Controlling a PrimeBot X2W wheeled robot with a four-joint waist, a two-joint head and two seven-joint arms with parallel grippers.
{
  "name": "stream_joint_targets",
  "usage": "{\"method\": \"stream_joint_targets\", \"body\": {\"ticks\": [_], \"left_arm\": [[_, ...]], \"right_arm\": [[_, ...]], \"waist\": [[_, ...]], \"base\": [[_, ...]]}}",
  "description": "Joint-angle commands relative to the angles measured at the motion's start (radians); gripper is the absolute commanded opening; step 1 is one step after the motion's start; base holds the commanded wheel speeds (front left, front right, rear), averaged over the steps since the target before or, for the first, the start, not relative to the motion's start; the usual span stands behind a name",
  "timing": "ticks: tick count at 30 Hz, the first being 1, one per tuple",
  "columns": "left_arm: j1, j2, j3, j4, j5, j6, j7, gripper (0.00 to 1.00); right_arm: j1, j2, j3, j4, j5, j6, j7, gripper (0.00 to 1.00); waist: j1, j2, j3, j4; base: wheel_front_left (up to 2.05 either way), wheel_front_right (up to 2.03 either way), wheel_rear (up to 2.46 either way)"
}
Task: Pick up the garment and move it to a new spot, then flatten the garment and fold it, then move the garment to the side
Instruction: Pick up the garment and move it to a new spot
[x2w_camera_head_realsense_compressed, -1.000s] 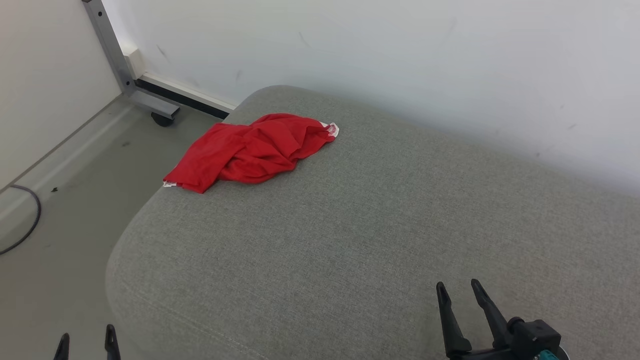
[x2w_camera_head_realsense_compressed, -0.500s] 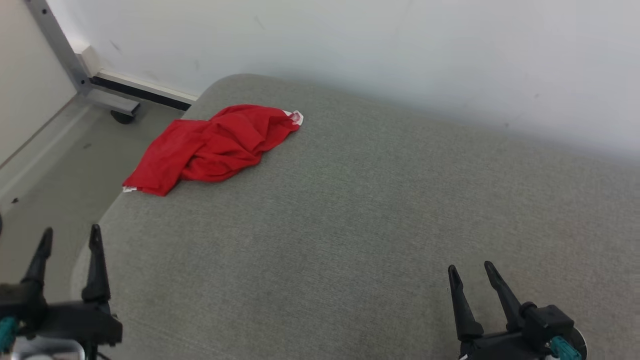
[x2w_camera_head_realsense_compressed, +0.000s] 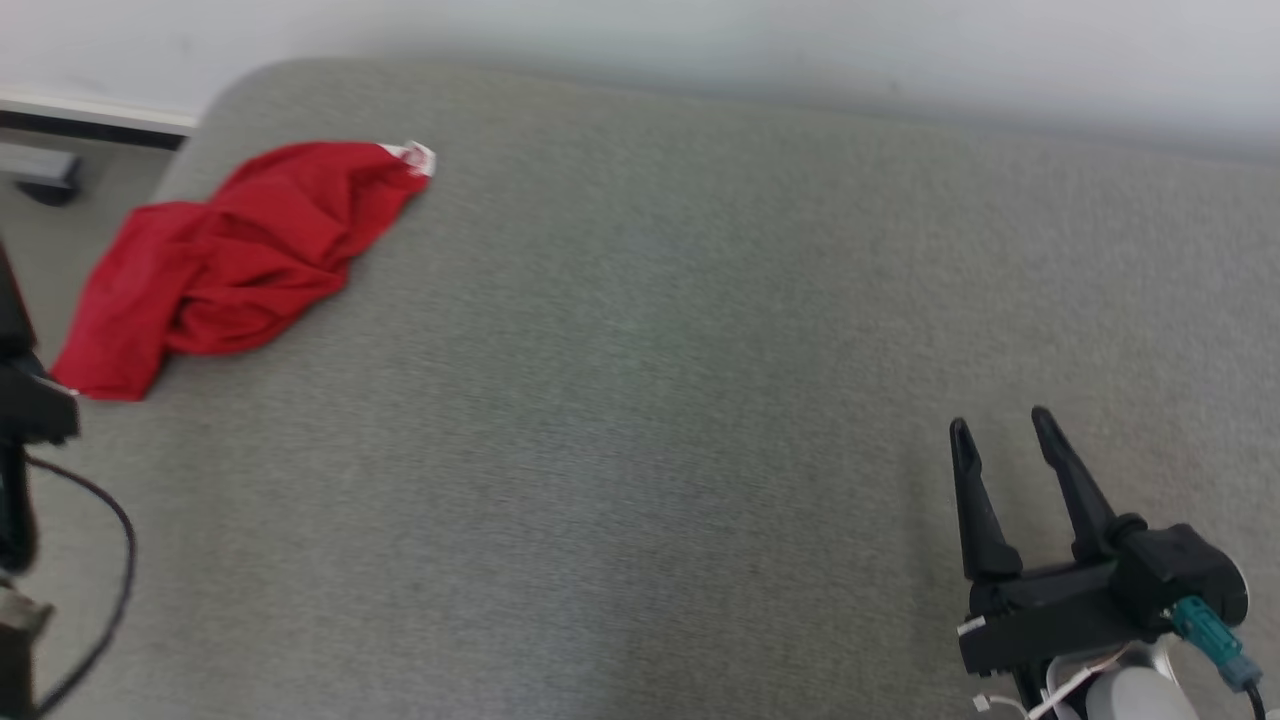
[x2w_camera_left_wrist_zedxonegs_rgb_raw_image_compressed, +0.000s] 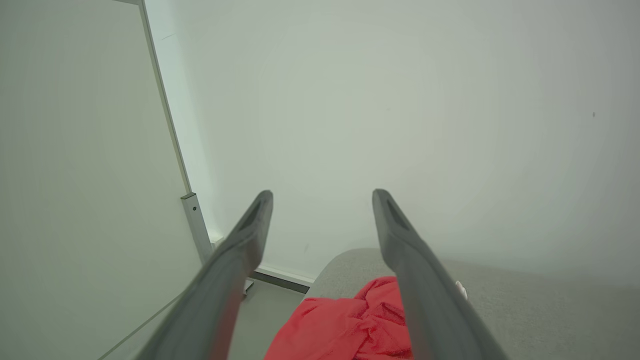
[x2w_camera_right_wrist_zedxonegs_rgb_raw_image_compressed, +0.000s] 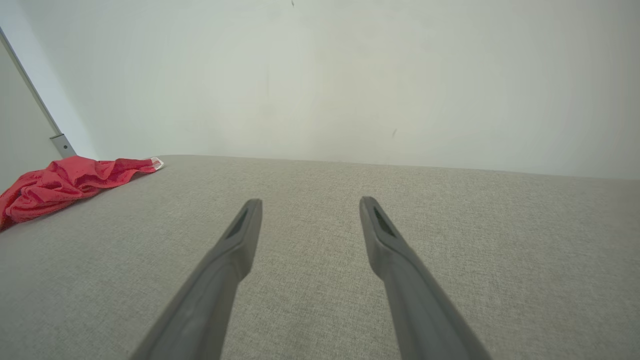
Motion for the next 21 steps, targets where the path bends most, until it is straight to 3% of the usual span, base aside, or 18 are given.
{"method": "stream_joint_targets", "body": {"ticks": [1, 13, 21], "left_arm": [[-0.026, 0.010, 0.007, 0.010, -0.011, 0.000, 0.001, 1.00], [-0.242, 0.114, -0.049, 0.278, -0.045, -0.017, 0.067, 1.00], [-0.323, 0.117, -0.126, 0.442, -0.126, -0.016, 0.230, 1.00]], "right_arm": [[-0.018, 0.000, 0.003, -0.012, -0.007, -0.003, 0.004, 1.00], [-0.054, -0.004, -0.016, -0.144, -0.027, -0.003, 0.030, 1.00], [-0.051, 0.000, -0.019, -0.202, -0.043, -0.003, 0.054, 1.00]], "waist": [[-0.0002, -0.0002, 0.120, -0.117], [-0.0002, -0.0002, 0.263, -0.208], [-0.0002, -0.0002, 0.282, -0.217]], "base": [[0.00, 0.00, 0.00], [0.00, 0.00, 0.00], [0.00, 0.00, 0.00]]}}
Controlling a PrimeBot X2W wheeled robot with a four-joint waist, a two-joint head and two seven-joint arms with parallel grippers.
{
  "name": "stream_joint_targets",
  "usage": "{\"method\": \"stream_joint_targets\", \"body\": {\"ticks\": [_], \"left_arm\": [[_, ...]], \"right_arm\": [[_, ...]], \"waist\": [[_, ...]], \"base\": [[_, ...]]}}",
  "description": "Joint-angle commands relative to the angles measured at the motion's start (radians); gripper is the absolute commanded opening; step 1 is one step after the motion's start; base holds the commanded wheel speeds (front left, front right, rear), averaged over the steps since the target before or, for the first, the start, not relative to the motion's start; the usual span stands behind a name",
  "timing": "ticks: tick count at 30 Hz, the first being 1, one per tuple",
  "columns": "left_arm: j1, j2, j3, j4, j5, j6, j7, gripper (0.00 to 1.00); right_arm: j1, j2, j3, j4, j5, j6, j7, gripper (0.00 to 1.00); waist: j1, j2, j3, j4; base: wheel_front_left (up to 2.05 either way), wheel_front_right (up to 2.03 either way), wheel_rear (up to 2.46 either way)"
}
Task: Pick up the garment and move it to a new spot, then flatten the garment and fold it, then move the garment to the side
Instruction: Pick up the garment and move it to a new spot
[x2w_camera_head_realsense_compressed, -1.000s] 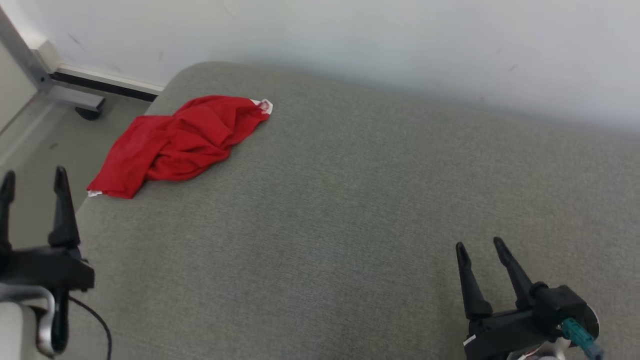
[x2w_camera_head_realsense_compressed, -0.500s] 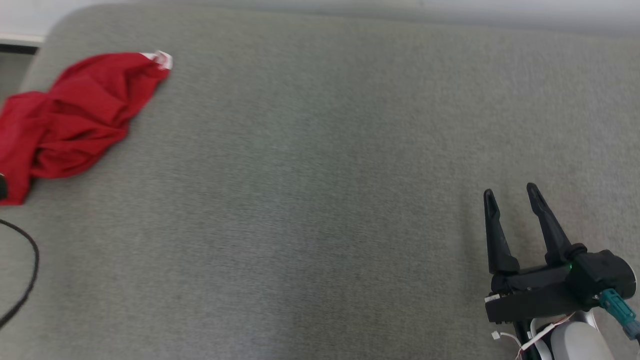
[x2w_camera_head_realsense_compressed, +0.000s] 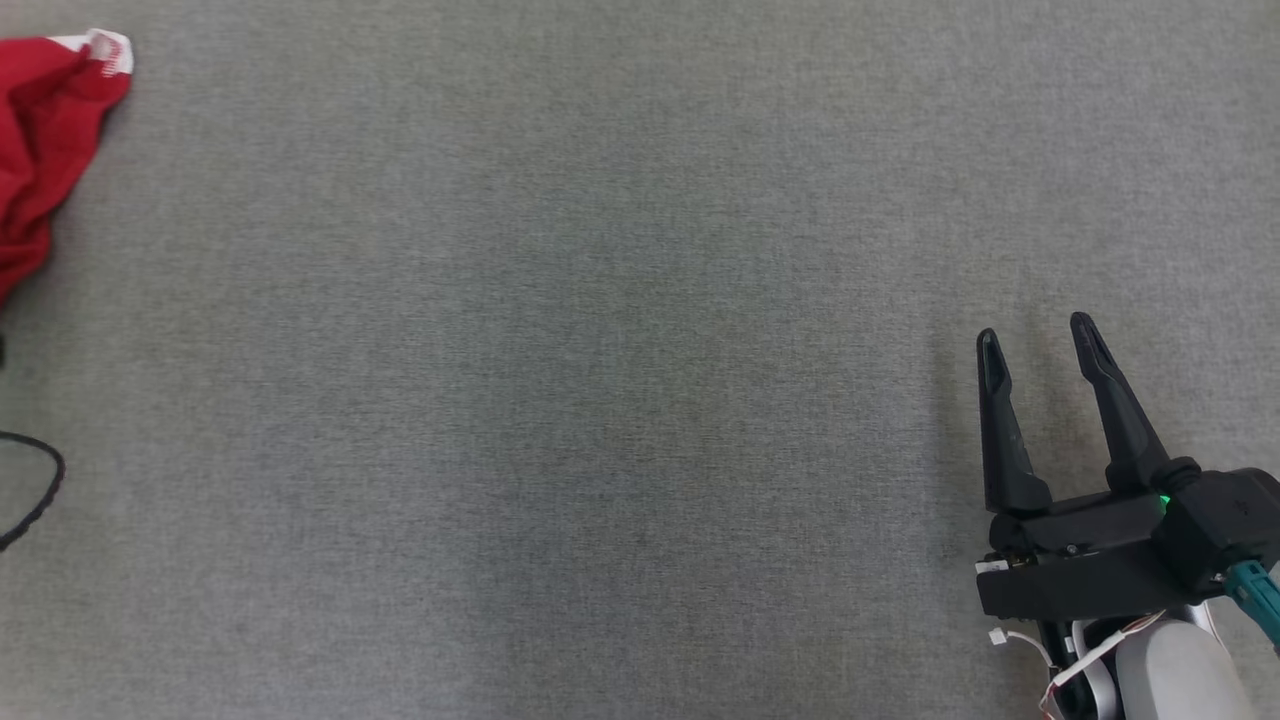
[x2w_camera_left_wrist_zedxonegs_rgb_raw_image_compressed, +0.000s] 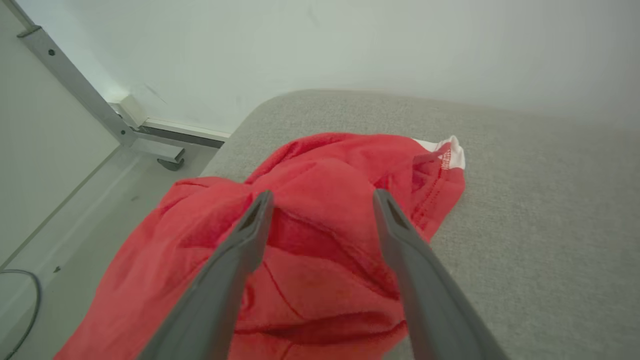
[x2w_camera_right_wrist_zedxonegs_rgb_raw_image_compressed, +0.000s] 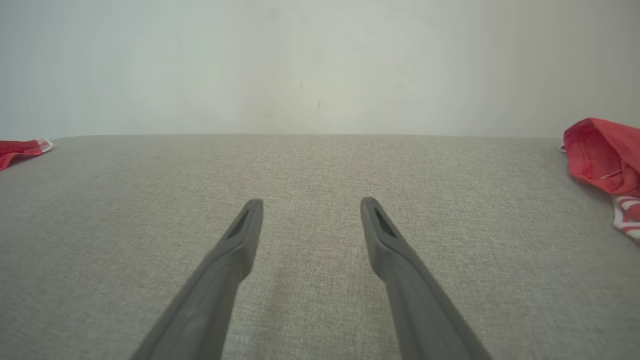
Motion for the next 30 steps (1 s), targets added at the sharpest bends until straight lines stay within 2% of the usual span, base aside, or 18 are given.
{"method": "stream_joint_targets", "body": {"ticks": [1, 7, 10, 11, 12, 13, 14, 16, 24, 30], "left_arm": [[-0.015, 0.003, -0.025, 0.033, -0.026, 0.002, 0.055, 1.00], [-0.038, 0.007, -0.063, 0.136, -0.095, 0.002, 0.238, 1.00], [-0.043, 0.014, -0.075, 0.166, -0.117, 0.002, 0.280, 1.00], [-0.045, 0.015, -0.073, 0.174, -0.122, 0.002, 0.286, 0.93], [-0.047, 0.015, -0.075, 0.182, -0.123, 0.002, 0.287, 0.63], [-0.048, 0.015, -0.078, 0.187, -0.121, 0.002, 0.281, 0.18], [-0.048, 0.019, -0.080, 0.193, -0.117, 0.002, 0.270, 0.00], [-0.048, 0.021, -0.082, 0.198, -0.113, 0.002, 0.254, 0.00], [-0.082, 0.047, -0.101, 0.174, -0.069, 0.005, -0.002, 0.00], [-0.139, 0.054, -0.145, 0.117, -0.039, 0.002, -0.115, 0.00]], "right_arm": [[0.000, 0.003, -0.001, -0.011, -0.008, -0.003, 0.006, 1.00], [0.000, 0.002, 0.003, -0.019, -0.010, -0.003, 0.012, 1.00], [-0.004, 0.001, 0.007, -0.021, -0.010, -0.003, 0.015, 1.00], [-0.004, 0.000, 0.007, -0.022, -0.010, -0.003, 0.015, 1.00], [-0.003, 0.000, 0.006, -0.021, -0.009, -0.003, 0.015, 1.00], [-0.003, 0.001, 0.006, -0.020, -0.009, -0.003, 0.016, 1.00], [-0.003, 0.002, 0.007, -0.017, -0.009, -0.003, 0.016, 1.00], [-0.004, 0.003, 0.009, -0.014, -0.009, -0.003, 0.017, 1.00], [-0.007, 0.017, 0.015, 0.021, -0.001, -0.003, -0.004, 1.00], [0.009, 0.035, 0.028, 0.073, 0.015, -0.003, -0.027, 1.00]], "waist": [[-0.0002, -0.0002, 0.016, -0.017], [-0.0002, -0.0002, 0.010, -0.022], [-0.0002, -0.0002, 0.006, -0.027], [-0.0002, -0.0002, 0.005, -0.028], [-0.0002, -0.0002, 0.003, -0.029], [-0.0002, -0.0002, 0.001, -0.030], [-0.0002, -0.0002, -0.002, -0.032], [-0.0002, -0.0002, -0.006, -0.033], [-0.0002, -0.0002, -0.073, -0.033], [-0.0002, -0.0002, -0.158, -0.036]], "base": [[0.00, 0.00, 0.00], [0.00, 0.00, 0.00], [0.00, 0.00, 0.00], [0.00, 0.00, 0.00], [0.00, 0.00, 0.00], [0.00, 0.00, 0.00], [0.00, 0.00, 0.00], [0.00, 0.00, 0.00], [0.00, 0.00, 0.00], [0.00, 0.00, 0.00]]}}
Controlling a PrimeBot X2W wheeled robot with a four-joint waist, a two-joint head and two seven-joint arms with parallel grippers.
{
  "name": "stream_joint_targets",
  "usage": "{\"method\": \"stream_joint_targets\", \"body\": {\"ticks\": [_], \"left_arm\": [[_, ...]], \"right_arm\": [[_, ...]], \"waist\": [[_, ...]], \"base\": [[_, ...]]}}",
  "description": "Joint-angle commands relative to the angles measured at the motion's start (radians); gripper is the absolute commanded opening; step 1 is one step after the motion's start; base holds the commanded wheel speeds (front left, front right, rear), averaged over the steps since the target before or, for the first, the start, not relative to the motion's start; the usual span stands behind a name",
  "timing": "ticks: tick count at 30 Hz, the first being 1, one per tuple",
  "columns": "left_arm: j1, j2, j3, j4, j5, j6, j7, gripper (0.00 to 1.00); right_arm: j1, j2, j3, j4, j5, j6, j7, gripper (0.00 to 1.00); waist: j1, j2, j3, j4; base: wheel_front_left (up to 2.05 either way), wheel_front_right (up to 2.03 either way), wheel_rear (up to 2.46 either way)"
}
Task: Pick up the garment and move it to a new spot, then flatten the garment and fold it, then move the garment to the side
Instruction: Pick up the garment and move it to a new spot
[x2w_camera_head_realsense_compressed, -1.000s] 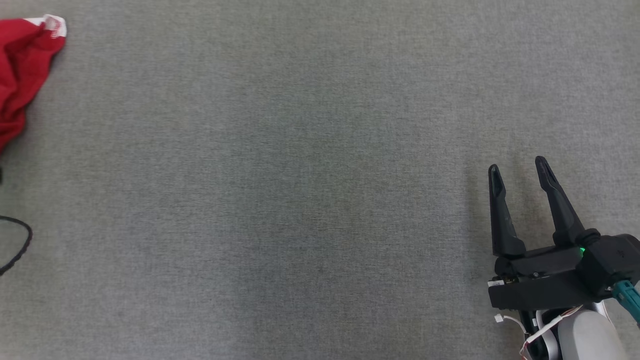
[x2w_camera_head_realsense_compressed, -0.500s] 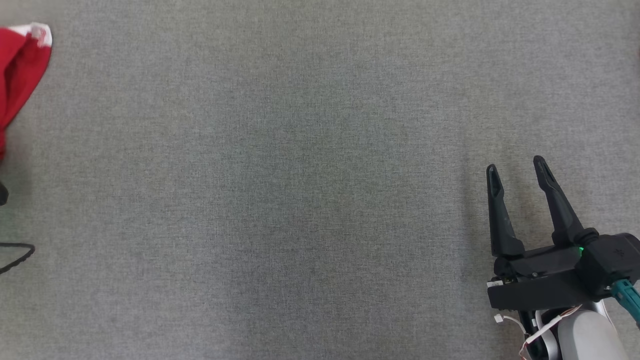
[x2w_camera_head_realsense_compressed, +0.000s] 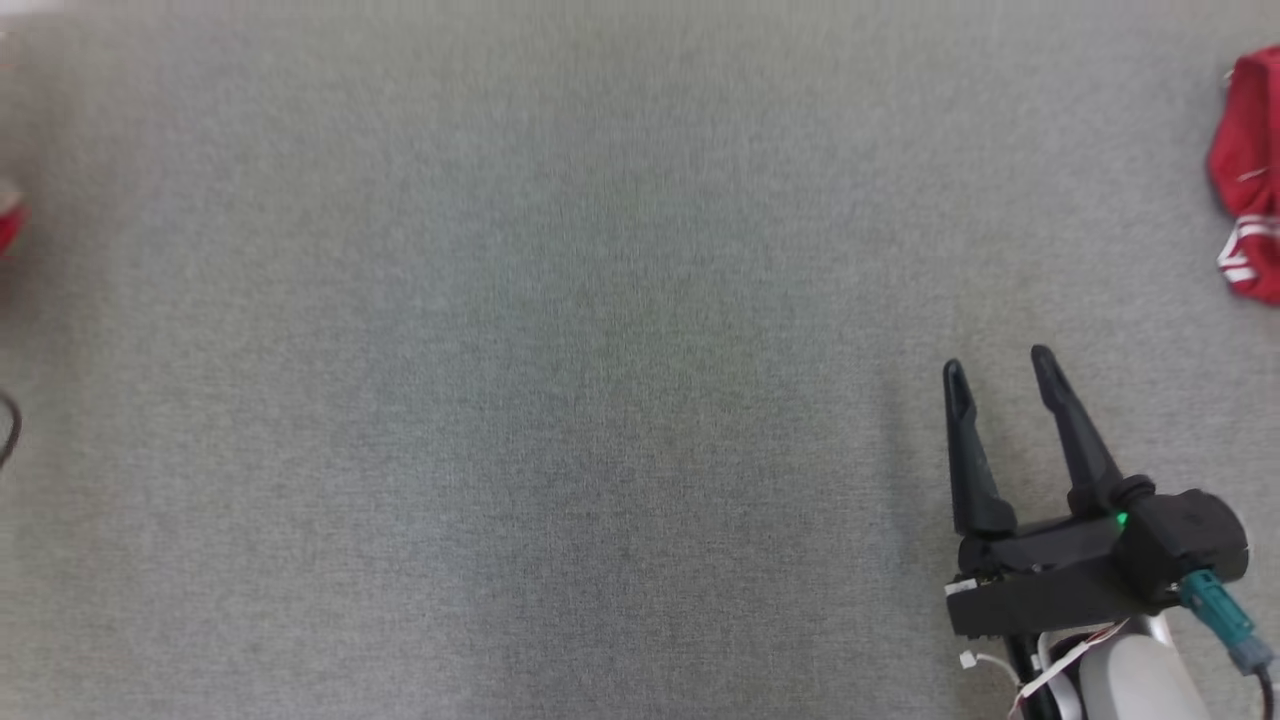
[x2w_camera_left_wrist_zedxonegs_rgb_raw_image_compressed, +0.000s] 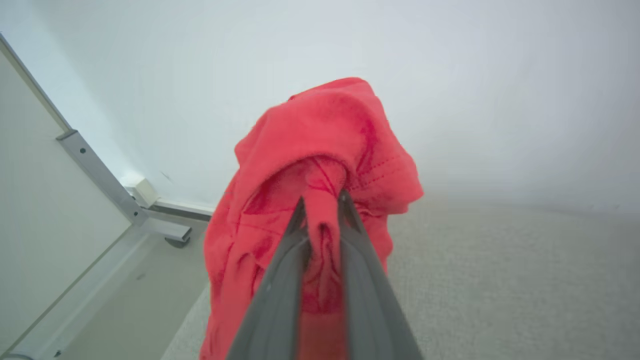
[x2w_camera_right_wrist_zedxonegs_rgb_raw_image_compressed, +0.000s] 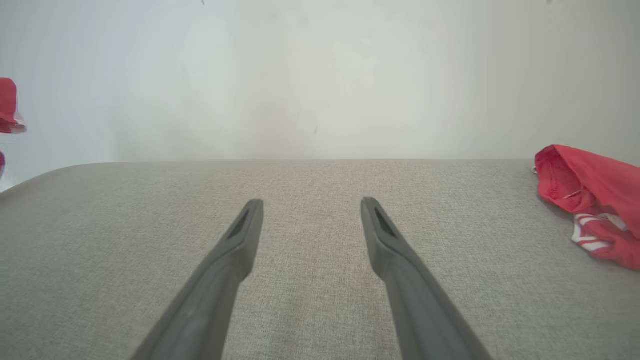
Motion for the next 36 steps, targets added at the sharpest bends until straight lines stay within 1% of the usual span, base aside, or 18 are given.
{"method": "stream_joint_targets", "body": {"ticks": [1, 5, 7, 10, 13, 19, 24, 28, 31, 36], "left_arm": [[-0.026, 0.003, -0.019, -0.026, 0.021, 0.000, -0.019, 0.00], [-0.059, -0.015, -0.074, -0.114, 0.039, 0.000, -0.041, 0.00], [-0.072, -0.021, -0.103, -0.170, 0.041, 0.000, -0.034, 0.00], [-0.083, -0.027, -0.136, -0.272, 0.048, 0.000, -0.036, 0.00], [-0.074, -0.047, -0.162, -0.375, 0.054, 0.000, -0.017, 0.00], [-0.024, -0.110, -0.212, -0.570, 0.050, 0.026, 0.049, 0.00], [0.042, -0.172, -0.258, -0.693, 0.037, 0.051, 0.087, 0.00], [0.110, -0.219, -0.301, -0.754, 0.029, 0.068, 0.106, 0.00], [0.149, -0.235, -0.320, -0.771, 0.029, 0.078, 0.108, 0.00], [0.278, -0.267, -0.358, -0.772, 0.020, 0.107, 0.088, 0.00]], "right_arm": [[0.011, 0.010, 0.006, 0.014, 0.007, -0.003, -0.009, 1.00], [0.015, 0.022, 0.013, 0.056, 0.020, -0.003, -0.029, 1.00], [0.015, 0.029, 0.020, 0.077, 0.028, -0.003, -0.037, 1.00], [0.018, 0.042, 0.026, 0.103, 0.034, -0.003, -0.052, 1.00], [0.023, 0.054, 0.037, 0.129, 0.041, -0.003, -0.062, 1.00], [0.037, 0.071, 0.041, 0.174, 0.056, -0.003, -0.079, 1.00], [0.041, 0.080, 0.048, 0.199, 0.071, -0.003, -0.086, 1.00], [0.037, 0.083, 0.050, 0.206, 0.076, -0.003, -0.087, 1.00], [0.033, 0.084, 0.049, 0.200, 0.078, -0.003, -0.087, 1.00], [0.027, 0.087, 0.057, 0.195, 0.086, -0.003, -0.087, 1.00]], "waist": [[0.0000, 0.0000, -0.059, -0.004], [0.0000, 0.0000, -0.105, -0.024], [0.0000, 0.0000, -0.123, -0.040], [0.0000, 0.0000, -0.148, -0.074], [0.0000, 0.0000, -0.170, -0.113], [0.0000, 0.0000, -0.200, -0.200], [0.0000, 0.0000, -0.202, -0.259], [0.0000, 0.0000, -0.191, -0.291], [0.0000, 0.0000, -0.186, -0.303], [0.0000, 0.0000, -0.170, -0.330]], "base": [[0.00, 0.00, 0.00], [0.00, 0.00, 0.00], [0.00, 0.00, 0.00], [0.00, 0.00, 0.00], [0.00, 0.00, 0.00], [0.00, 0.00, 0.00], [0.00, 0.00, 0.00], [0.00, 0.00, 0.00], [0.00, 0.00, 0.00], [0.00, 0.00, 0.00]]}}
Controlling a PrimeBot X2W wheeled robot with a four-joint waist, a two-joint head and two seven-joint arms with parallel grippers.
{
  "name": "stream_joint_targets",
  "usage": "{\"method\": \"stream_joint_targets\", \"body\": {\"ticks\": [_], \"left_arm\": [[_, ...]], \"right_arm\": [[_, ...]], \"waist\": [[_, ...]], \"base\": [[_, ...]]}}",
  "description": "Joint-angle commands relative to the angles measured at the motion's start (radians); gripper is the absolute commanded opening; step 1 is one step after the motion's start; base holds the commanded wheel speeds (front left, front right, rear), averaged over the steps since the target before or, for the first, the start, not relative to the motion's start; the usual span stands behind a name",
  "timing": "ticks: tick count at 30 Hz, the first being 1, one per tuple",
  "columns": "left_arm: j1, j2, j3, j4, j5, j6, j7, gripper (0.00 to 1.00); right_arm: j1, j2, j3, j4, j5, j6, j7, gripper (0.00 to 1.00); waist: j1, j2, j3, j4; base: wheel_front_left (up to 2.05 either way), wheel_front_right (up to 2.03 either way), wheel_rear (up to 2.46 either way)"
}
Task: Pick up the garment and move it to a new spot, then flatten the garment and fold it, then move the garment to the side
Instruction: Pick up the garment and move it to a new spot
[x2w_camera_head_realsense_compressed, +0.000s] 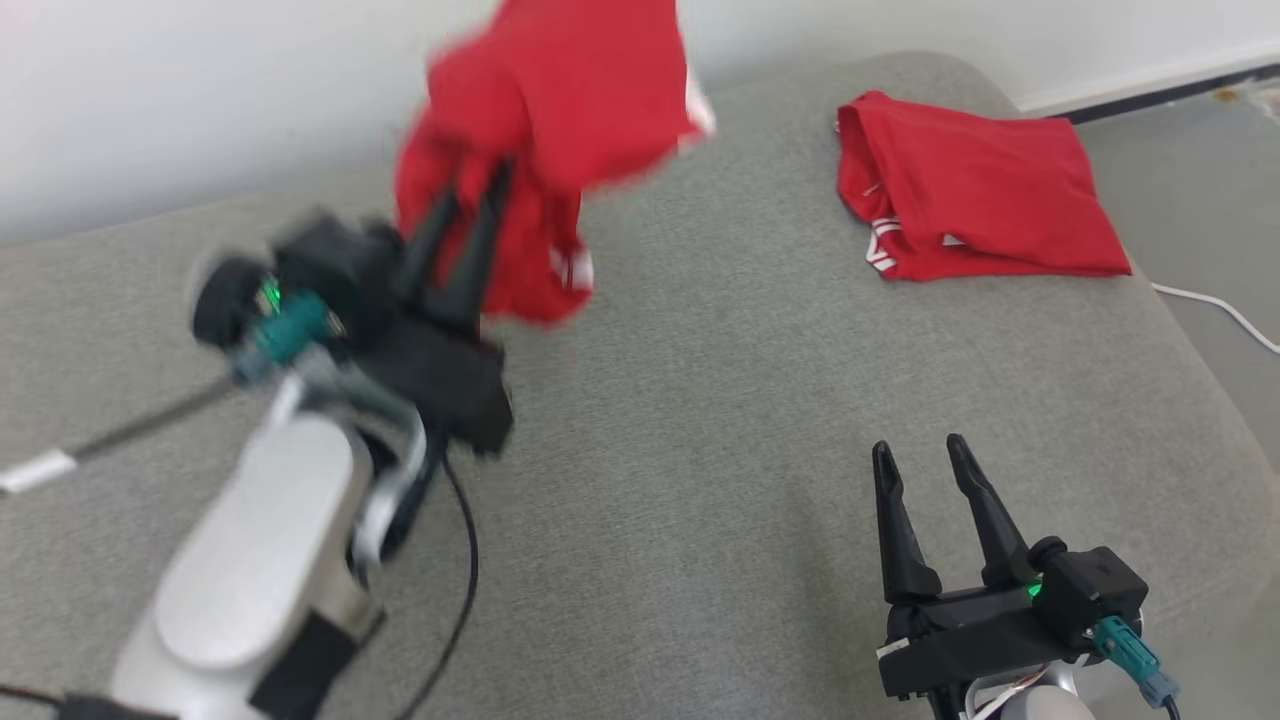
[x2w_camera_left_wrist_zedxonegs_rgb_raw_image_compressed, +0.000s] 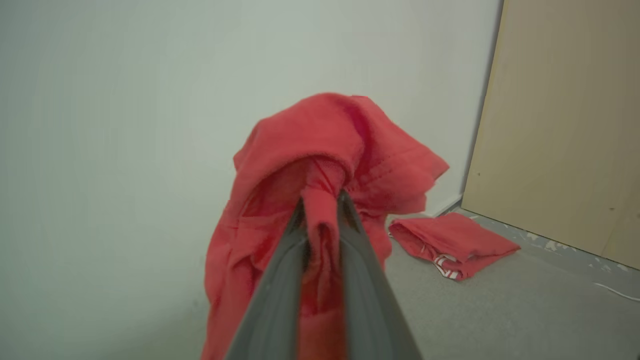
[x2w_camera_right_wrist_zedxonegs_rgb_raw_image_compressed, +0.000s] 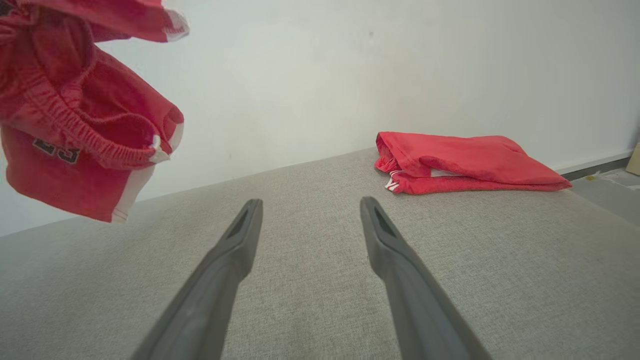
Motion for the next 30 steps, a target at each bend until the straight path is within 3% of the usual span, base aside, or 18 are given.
{"method": "stream_joint_targets", "body": {"ticks": [1, 8, 11, 12, 13, 14, 21, 30], "left_arm": [[0.029, 0.004, -0.007, 0.007, 0.006, 0.002, -0.003, 0.00], [0.212, -0.020, -0.060, 0.092, -0.001, 0.028, -0.054, 0.00], [0.276, -0.045, -0.072, 0.152, -0.032, 0.019, -0.070, 0.00], [0.284, -0.049, -0.077, 0.170, -0.029, 0.014, -0.077, 0.05], [0.289, -0.049, -0.088, 0.187, -0.019, 0.011, -0.081, 0.49], [0.293, -0.052, -0.095, 0.203, -0.014, 0.007, -0.088, 1.00], [0.311, -0.103, -0.114, 0.167, -0.024, -0.003, -0.158, 1.00], [0.356, -0.034, -0.060, 0.026, -0.013, 0.059, -0.183, 1.00]], "right_arm": [[-0.004, 0.005, 0.006, 0.001, 0.009, -0.003, -0.004, 1.00], [-0.009, 0.006, 0.019, 0.011, 0.029, -0.003, -0.004, 1.00], [-0.012, 0.006, 0.029, 0.018, 0.037, -0.003, -0.004, 1.00], [-0.013, 0.006, 0.034, 0.021, 0.039, -0.003, -0.004, 1.00], [-0.015, 0.006, 0.041, 0.022, 0.042, -0.003, -0.004, 1.00], [-0.015, 0.006, 0.046, 0.025, 0.045, -0.003, -0.004, 1.00], [0.011, 0.006, 0.043, 0.031, 0.037, -0.003, -0.005, 1.00], [0.035, 0.006, -0.003, 0.022, 0.011, -0.003, -0.005, 1.00]], "waist": [[0.0001, 0.0000, 0.012, -0.017], [0.0001, 0.0000, 0.028, -0.036], [0.0001, 0.0000, 0.030, -0.032], [0.0001, 0.0000, 0.029, -0.028], [0.0001, 0.0000, 0.027, -0.024], [0.0001, 0.0000, 0.025, -0.019], [0.0001, 0.0000, -0.037, 0.053], [0.0001, 0.0000, -0.106, 0.165]], "base": [[0.00, 0.00, 0.00], [0.00, 0.00, 0.00], [0.00, 0.00, 0.00], [0.00, 0.00, 0.00], [0.00, 0.00, 0.00], [0.00, 0.00, 0.00], [0.00, 0.00, 0.00], [0.00, 0.00, 0.00]]}}
